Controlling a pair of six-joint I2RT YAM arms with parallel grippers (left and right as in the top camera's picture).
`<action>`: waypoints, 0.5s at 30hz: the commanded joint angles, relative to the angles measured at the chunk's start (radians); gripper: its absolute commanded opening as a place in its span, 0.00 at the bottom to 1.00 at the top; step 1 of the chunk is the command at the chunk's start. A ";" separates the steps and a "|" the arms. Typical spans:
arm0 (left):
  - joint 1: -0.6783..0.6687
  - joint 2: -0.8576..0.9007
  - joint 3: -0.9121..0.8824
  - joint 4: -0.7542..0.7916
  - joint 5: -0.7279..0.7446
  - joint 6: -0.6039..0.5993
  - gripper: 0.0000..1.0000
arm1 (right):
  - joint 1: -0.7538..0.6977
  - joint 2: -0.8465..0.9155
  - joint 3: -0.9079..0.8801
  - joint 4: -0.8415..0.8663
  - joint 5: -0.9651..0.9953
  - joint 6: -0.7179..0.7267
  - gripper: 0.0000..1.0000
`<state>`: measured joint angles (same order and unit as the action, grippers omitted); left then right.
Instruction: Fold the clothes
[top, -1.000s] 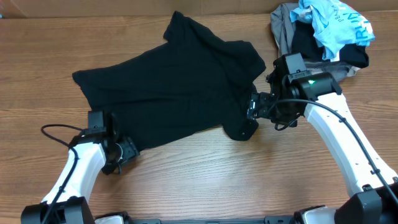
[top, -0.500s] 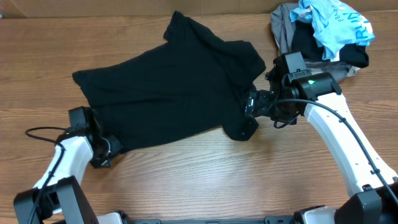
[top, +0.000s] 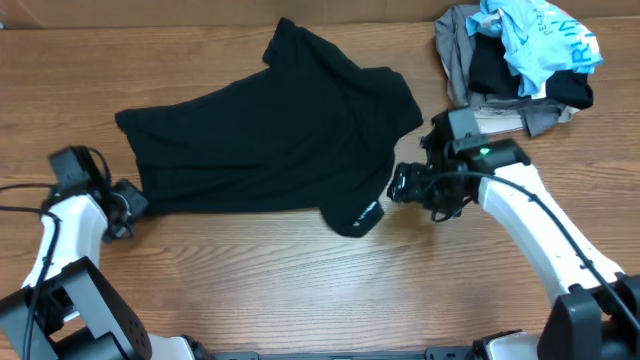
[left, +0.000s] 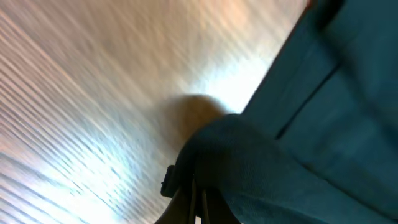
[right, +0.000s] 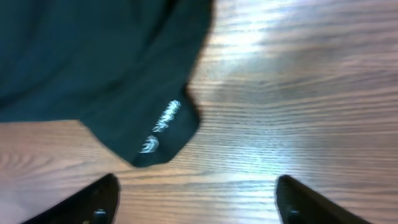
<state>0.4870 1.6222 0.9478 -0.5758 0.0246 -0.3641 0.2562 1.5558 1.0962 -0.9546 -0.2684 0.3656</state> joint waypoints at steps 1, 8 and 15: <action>0.008 0.001 0.053 -0.013 -0.023 -0.003 0.04 | 0.042 0.006 -0.081 0.063 -0.026 0.033 0.75; 0.005 0.001 0.054 -0.051 -0.005 -0.003 0.04 | 0.163 0.008 -0.207 0.239 0.016 0.089 0.61; 0.003 0.001 0.054 -0.060 -0.004 -0.003 0.04 | 0.229 0.045 -0.225 0.333 0.084 0.093 0.57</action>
<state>0.4870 1.6222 0.9871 -0.6353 0.0246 -0.3641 0.4686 1.5768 0.8757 -0.6472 -0.2302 0.4450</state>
